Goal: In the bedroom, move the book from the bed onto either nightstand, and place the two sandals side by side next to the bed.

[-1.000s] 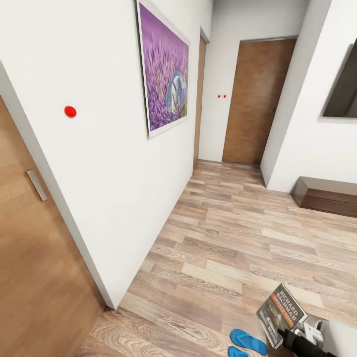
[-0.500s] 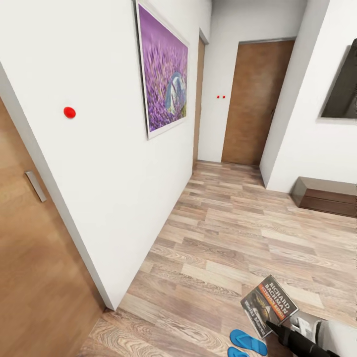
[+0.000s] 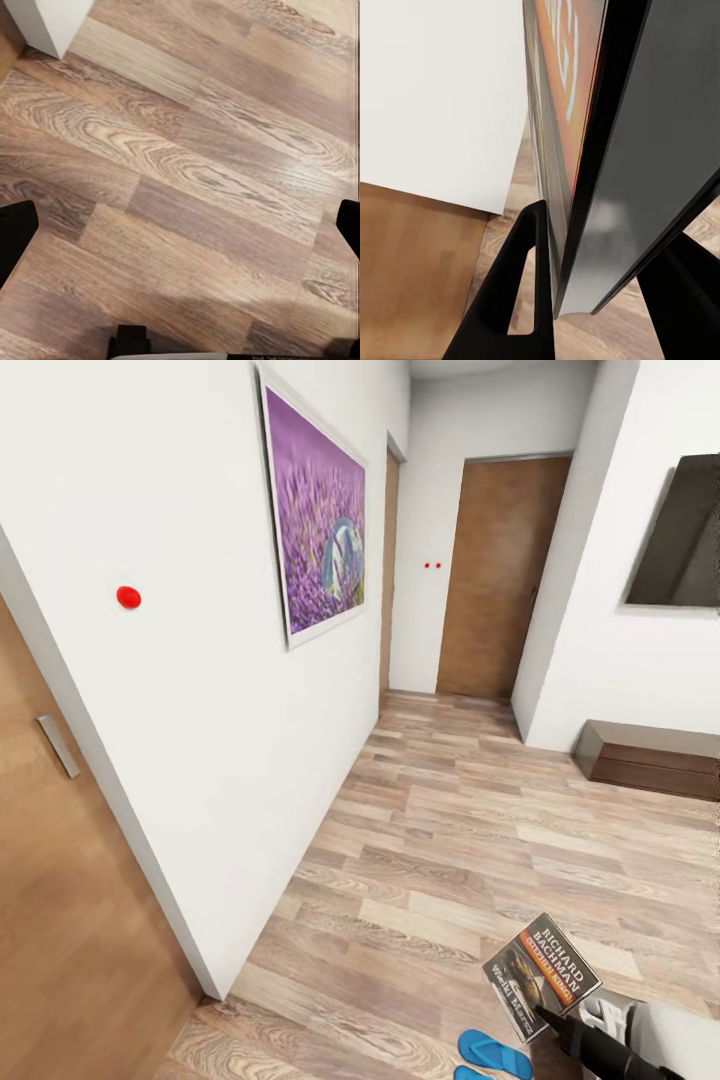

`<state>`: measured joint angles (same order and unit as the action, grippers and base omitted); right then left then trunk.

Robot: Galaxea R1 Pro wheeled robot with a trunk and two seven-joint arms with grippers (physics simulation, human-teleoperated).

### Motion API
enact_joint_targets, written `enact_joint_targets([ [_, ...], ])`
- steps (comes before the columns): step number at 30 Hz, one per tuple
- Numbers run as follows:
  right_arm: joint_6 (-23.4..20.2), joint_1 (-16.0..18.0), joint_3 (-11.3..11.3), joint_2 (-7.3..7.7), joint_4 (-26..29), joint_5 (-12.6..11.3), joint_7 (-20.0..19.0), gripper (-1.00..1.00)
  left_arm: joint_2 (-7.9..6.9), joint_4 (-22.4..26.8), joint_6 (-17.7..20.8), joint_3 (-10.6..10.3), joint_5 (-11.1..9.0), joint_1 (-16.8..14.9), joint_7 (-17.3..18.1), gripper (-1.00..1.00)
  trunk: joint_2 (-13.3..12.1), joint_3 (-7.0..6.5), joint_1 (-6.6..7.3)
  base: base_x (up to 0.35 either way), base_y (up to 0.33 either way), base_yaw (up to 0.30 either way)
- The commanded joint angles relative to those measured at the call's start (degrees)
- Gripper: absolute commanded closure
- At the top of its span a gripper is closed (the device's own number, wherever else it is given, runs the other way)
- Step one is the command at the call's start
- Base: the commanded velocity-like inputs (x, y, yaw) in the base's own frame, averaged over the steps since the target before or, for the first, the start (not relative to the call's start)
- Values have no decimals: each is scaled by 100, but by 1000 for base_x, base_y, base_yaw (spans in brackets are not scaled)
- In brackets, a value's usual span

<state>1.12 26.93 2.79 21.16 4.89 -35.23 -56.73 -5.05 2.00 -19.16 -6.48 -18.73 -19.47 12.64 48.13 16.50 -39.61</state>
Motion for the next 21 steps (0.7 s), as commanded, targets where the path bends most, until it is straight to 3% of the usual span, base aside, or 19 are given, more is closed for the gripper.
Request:
enact_joint_targets([
  [1, 12, 5, 28, 0, -5, -28, -14, 100, 4, -7, -18, -47, -61, -4, 24, -100, 5, -2, -1, 0, 0, -78],
  [21, 28, 5, 28, -16, -5, -28, -5, 100, 13, -7, -18, -46, -61, -4, 25, -100, 5, -138, -1, 0, 0, -16],
])
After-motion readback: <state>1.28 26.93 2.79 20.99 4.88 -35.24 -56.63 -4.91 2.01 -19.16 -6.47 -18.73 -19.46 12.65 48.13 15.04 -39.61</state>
